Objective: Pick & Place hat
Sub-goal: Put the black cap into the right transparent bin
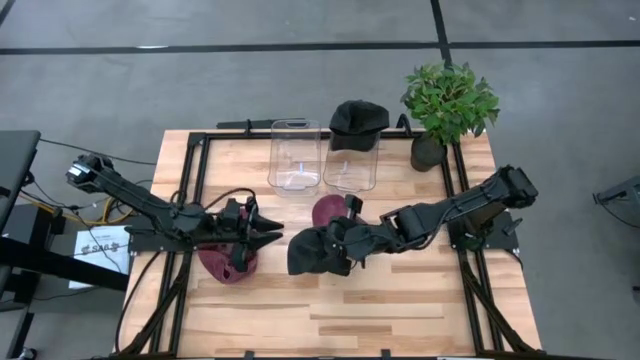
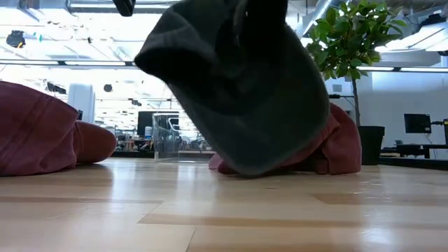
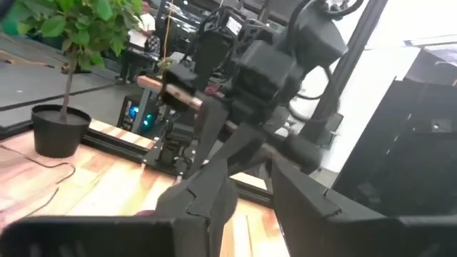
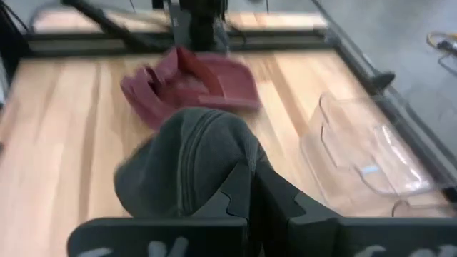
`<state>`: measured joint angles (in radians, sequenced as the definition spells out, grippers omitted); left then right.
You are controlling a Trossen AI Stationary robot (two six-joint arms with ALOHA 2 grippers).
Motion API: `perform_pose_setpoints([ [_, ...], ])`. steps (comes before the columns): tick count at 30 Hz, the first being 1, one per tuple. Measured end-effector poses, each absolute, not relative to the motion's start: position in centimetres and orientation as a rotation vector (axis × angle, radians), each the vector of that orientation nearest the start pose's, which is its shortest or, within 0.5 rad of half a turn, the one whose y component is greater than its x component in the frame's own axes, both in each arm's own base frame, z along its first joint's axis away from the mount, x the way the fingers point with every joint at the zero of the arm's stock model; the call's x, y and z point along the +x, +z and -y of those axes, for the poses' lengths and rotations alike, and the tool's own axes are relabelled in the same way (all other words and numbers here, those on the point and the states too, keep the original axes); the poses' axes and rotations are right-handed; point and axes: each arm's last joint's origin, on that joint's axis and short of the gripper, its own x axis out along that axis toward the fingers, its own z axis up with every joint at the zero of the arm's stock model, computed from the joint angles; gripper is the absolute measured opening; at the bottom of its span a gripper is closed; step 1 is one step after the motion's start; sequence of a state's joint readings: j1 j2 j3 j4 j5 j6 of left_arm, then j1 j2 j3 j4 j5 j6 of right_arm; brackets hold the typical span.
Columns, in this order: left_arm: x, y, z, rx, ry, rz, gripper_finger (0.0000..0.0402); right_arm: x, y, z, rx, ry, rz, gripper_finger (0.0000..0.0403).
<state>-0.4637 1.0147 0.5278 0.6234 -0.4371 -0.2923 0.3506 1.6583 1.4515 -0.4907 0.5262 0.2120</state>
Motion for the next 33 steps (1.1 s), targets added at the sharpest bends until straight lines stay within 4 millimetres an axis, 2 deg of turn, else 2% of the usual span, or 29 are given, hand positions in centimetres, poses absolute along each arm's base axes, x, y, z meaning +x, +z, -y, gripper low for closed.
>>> perform_pose_setpoints([
  [7,20.7,26.9,9.0,-0.295,-0.087,0.056,0.0108,35.9,31.1,-10.3,-0.064,-0.211,-0.607,0.0000],
  [11,20.9,26.2,9.2,-0.250,-0.104,0.004,0.0108,35.8,31.5,-10.7,-0.072,-0.183,-0.579,0.0000],
  [23,22.9,24.0,8.5,-0.318,-0.043,-0.089,0.0108,36.0,32.0,-11.0,-0.047,-0.108,-0.544,0.0000],
  [33,22.8,24.1,8.8,-0.325,-0.111,-0.086,0.0108,36.1,31.8,-10.5,-0.057,-0.122,-0.566,0.0000],
])
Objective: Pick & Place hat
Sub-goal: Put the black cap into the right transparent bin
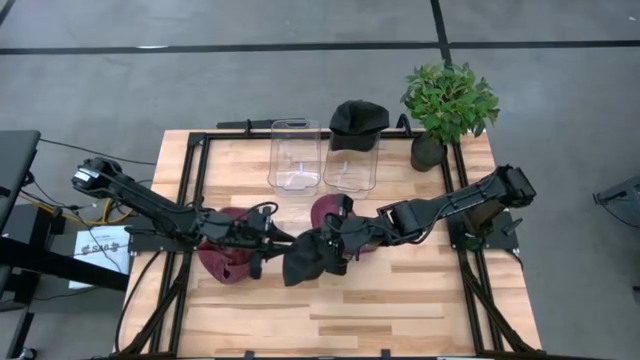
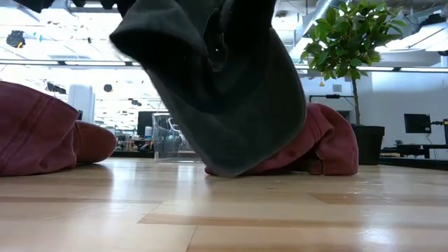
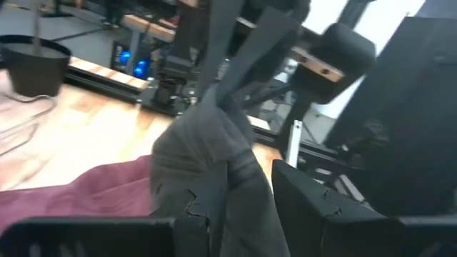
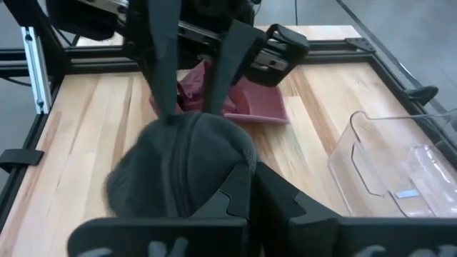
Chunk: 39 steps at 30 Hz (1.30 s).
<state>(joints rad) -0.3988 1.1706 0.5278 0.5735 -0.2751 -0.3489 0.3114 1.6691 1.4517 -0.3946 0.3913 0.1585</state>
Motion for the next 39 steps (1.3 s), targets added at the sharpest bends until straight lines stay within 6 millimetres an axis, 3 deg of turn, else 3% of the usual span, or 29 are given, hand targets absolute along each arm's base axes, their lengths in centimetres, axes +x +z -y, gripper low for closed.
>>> perform_pose_setpoints([
  [11,23.3,23.2,9.0,-0.340,-0.139,-0.140,0.0108,36.3,31.9,-10.3,-0.047,-0.127,-0.546,0.0000],
  [24,23.2,23.4,9.1,-0.344,-0.163,-0.128,0.0108,36.0,31.6,-10.2,-0.043,-0.135,-0.586,0.0000],
  [32,23.3,23.6,8.9,-0.241,-0.146,-0.096,0.0109,36.0,31.6,-10.3,-0.039,-0.134,-0.587,0.0000],
  [39,23.5,23.6,8.2,-0.211,-0.100,-0.088,0.0147,36.0,31.6,-10.3,-0.038,-0.133,-0.587,0.0000],
])
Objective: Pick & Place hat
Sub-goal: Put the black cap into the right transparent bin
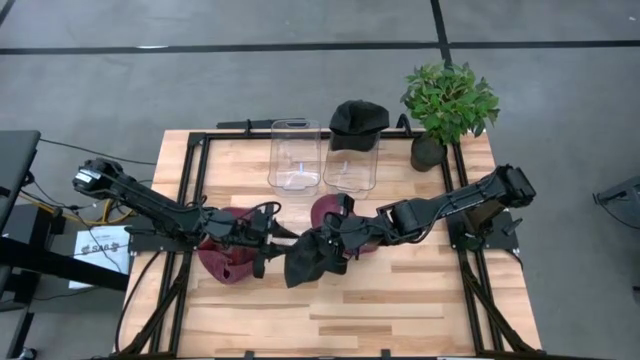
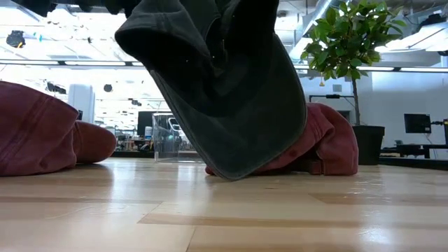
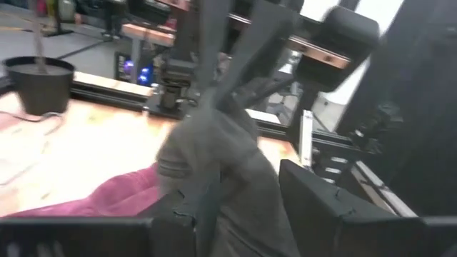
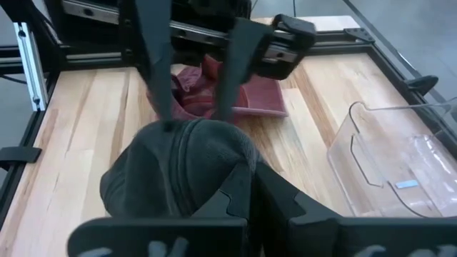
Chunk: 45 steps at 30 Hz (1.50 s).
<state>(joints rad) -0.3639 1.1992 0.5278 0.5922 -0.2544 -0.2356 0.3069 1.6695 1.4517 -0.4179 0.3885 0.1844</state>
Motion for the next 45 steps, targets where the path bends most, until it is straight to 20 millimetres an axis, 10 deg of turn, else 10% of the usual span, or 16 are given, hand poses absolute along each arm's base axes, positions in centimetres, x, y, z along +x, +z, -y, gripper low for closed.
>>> perform_pose_setpoints([
  [13,23.8,23.6,7.3,-0.215,-0.111,-0.090,0.0205,36.0,31.5,-10.1,-0.036,-0.132,-0.599,0.0000],
  [45,23.7,22.5,7.1,-0.234,-0.007,-0.196,0.0138,36.1,31.6,-10.0,-0.034,-0.140,-0.588,0.0000],
])
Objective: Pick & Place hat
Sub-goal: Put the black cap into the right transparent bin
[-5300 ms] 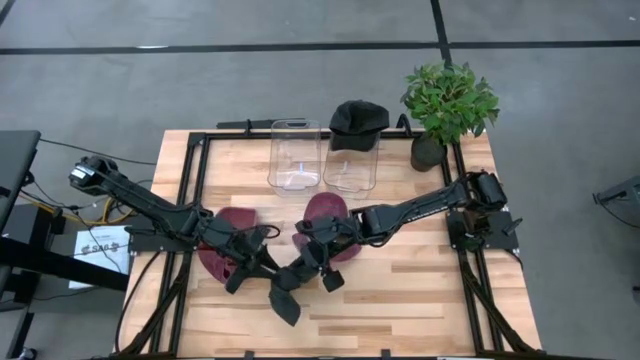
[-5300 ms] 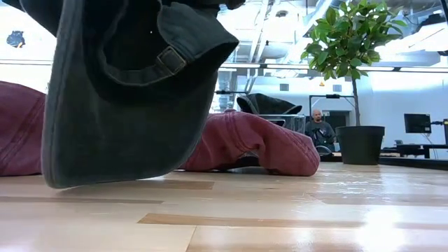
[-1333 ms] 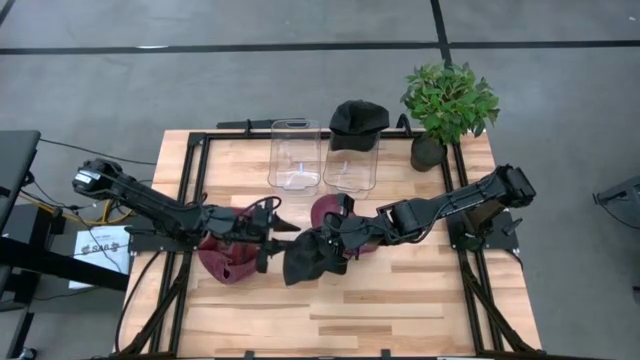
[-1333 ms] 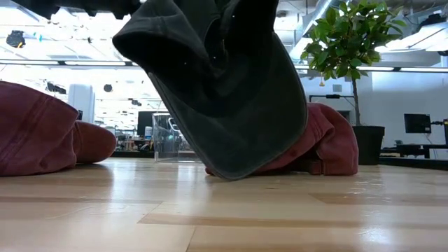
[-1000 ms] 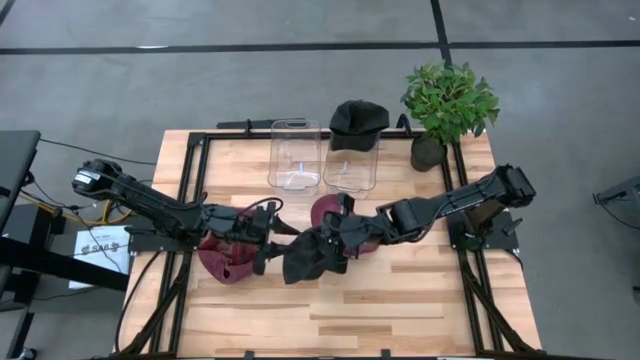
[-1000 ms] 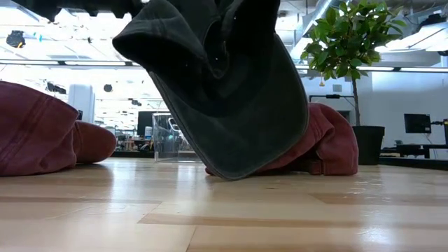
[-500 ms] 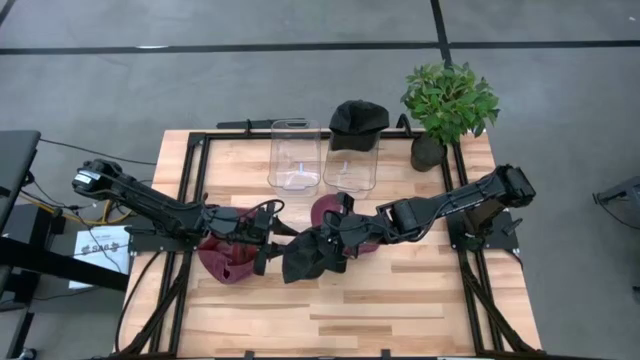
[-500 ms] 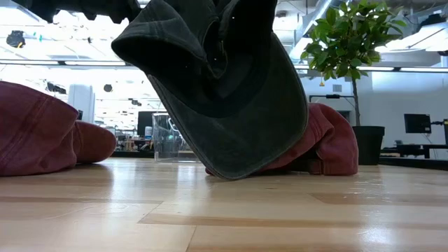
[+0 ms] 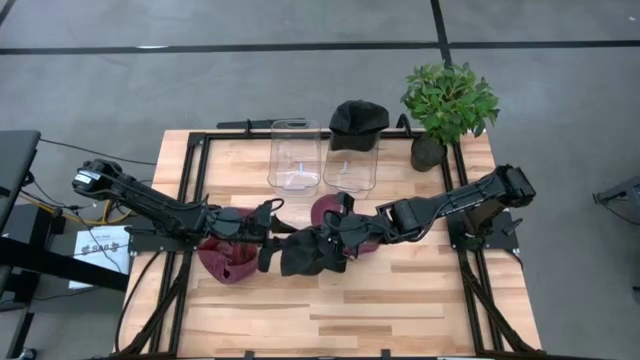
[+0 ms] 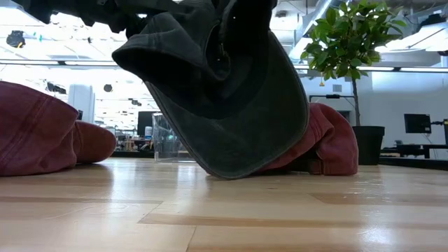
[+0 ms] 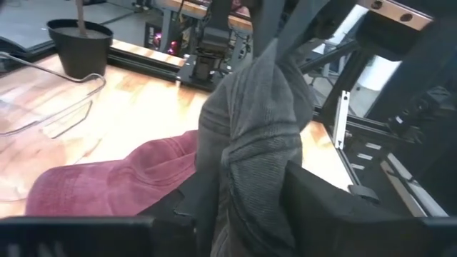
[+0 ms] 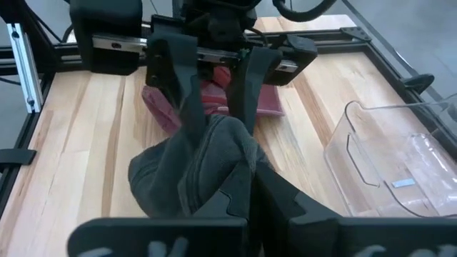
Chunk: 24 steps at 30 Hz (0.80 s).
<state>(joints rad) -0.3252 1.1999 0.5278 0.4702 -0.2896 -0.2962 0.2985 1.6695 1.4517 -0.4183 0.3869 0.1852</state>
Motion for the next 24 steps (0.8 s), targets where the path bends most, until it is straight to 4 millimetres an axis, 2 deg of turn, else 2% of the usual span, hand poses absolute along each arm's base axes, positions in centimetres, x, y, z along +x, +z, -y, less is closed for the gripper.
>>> perform_pose_setpoints([
  [9,23.6,22.6,7.1,-0.232,-0.006,-0.191,0.0014,35.6,31.1,-10.4,-0.029,-0.120,-0.649,0.0000],
  [17,22.3,24.1,6.7,-0.244,-0.020,-0.166,0.0009,35.2,30.8,-10.8,-0.027,-0.120,-0.695,0.0000],
  [24,22.1,23.9,6.6,-0.267,-0.026,-0.194,0.0010,35.4,30.9,-10.7,-0.065,-0.095,-0.674,0.0006],
])
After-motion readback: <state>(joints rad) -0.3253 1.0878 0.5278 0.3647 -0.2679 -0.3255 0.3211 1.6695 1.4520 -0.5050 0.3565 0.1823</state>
